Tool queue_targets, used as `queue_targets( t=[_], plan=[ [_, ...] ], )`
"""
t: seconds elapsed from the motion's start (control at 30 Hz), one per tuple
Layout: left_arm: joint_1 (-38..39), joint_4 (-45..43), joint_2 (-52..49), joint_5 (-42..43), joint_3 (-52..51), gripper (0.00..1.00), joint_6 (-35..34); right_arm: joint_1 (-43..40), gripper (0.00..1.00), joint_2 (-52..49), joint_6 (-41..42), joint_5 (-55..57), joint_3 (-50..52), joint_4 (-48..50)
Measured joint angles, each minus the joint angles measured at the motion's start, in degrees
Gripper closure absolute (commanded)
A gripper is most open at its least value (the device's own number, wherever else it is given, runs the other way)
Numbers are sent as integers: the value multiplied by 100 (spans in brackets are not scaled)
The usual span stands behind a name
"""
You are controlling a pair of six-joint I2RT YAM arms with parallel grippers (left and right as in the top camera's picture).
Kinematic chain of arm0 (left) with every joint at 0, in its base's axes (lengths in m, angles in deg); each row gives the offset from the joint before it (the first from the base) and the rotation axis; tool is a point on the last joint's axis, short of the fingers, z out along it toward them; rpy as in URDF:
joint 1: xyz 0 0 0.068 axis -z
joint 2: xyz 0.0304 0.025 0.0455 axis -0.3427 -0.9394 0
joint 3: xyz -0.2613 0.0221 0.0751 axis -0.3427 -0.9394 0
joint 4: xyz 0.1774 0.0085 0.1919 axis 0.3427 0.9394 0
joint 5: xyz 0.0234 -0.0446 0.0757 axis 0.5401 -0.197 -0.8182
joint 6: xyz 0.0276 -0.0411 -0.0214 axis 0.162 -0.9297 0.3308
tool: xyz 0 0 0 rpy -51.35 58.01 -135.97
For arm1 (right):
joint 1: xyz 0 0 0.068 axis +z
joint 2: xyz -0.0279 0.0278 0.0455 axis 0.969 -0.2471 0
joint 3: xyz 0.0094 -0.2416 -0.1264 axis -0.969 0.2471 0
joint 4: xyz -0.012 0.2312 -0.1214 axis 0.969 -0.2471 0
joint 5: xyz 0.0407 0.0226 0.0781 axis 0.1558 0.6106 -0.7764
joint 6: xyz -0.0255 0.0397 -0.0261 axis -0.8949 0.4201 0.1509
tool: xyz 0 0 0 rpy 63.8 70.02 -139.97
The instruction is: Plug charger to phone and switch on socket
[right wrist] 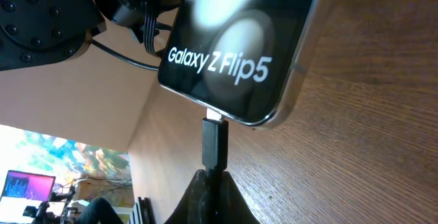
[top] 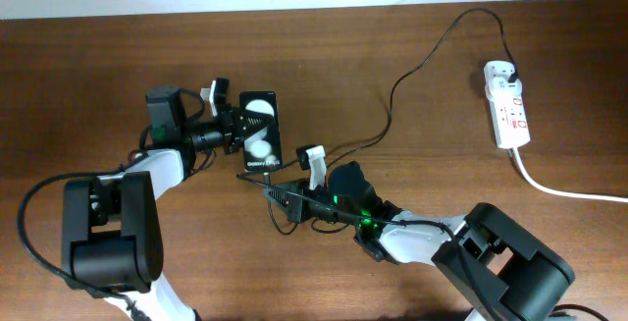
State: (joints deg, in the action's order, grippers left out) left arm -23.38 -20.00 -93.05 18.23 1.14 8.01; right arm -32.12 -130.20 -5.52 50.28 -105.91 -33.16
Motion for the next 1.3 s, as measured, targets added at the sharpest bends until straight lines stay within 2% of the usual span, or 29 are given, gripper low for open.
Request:
queue_targets(
  t=[1.3],
  plan=[
    [0, 0, 0, -2, 0, 100, 2, 2, 96, 0, -2, -229, 0, -42]
  ],
)
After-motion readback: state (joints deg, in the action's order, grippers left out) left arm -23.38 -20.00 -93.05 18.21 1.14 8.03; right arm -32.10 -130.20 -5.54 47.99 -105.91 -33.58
